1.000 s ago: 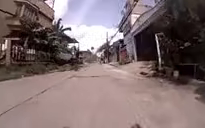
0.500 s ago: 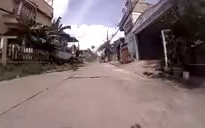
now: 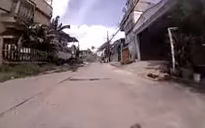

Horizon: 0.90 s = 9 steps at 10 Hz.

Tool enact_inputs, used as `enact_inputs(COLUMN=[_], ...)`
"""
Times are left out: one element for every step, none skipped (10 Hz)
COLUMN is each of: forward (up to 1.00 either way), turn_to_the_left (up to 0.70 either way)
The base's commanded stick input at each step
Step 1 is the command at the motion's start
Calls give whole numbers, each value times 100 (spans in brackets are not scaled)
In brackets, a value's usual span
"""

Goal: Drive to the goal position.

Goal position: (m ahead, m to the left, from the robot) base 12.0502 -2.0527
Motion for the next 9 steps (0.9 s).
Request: enact_inputs(forward=[70,70,70,70,70,70,70,70,70], turn_to_the_left=[2,2,2,2,2,2,2,2,2])
